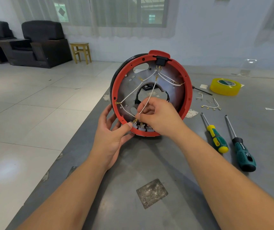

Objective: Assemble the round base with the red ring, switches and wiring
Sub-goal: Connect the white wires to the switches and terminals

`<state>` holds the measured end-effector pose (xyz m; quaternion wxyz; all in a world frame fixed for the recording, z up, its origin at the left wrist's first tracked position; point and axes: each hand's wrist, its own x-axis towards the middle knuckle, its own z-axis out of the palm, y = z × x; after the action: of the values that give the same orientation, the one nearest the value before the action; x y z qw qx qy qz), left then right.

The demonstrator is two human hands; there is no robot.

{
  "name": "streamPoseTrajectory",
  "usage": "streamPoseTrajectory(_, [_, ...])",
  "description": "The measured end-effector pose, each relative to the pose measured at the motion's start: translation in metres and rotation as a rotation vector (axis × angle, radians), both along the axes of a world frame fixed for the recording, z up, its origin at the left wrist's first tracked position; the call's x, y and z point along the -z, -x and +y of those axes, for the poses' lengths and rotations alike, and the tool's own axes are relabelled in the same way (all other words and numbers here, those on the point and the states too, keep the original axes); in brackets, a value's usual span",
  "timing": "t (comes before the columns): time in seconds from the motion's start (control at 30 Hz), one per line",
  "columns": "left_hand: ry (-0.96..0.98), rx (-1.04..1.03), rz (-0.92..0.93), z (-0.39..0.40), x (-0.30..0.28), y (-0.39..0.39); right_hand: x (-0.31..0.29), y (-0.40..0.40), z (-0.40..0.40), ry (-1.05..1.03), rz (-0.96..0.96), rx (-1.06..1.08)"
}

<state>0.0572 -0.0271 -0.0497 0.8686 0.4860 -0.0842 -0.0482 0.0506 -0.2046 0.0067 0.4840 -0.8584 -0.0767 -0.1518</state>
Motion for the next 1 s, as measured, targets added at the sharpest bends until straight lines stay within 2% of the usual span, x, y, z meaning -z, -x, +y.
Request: streamPoseTrajectory(1.0, [-0.002, 0.003, 0.013, -0.0002, 0.0003, -0.0004, -0.0016, 0.0031, -0.0013, 0.03, -0.001, -0.022])
